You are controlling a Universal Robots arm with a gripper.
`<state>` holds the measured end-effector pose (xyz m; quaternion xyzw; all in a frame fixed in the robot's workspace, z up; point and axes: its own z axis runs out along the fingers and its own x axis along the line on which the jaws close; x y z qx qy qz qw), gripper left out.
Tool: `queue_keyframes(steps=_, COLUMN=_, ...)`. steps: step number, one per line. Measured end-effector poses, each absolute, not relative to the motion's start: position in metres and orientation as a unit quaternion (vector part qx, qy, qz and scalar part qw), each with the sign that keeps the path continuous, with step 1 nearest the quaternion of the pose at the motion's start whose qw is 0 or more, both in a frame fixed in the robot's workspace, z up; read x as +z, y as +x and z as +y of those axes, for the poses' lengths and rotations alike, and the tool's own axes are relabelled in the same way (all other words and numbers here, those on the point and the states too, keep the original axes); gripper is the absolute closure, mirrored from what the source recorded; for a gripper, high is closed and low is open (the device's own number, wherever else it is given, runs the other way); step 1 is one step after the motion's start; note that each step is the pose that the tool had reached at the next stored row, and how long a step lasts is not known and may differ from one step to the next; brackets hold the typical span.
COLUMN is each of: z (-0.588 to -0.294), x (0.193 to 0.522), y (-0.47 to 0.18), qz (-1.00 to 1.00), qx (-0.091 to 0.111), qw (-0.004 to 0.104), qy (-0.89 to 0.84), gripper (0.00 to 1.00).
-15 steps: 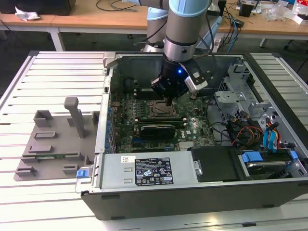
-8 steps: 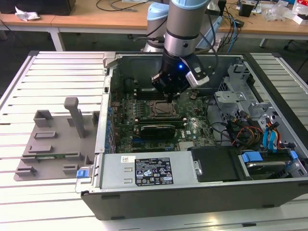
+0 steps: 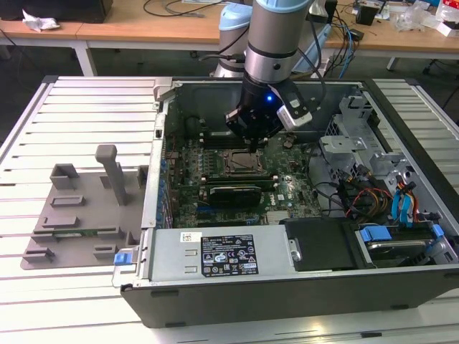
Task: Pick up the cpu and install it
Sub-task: 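Install the second cpu locking lever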
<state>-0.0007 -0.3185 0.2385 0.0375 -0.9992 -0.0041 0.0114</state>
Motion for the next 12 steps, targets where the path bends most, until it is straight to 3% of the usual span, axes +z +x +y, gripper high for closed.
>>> queue_keyframes(steps=12, z=-0.3257, x=0.2386, y=-0.0007, qz=-0.999, qx=-0.004, qw=0.011, qy=0.037, gripper=0.89)
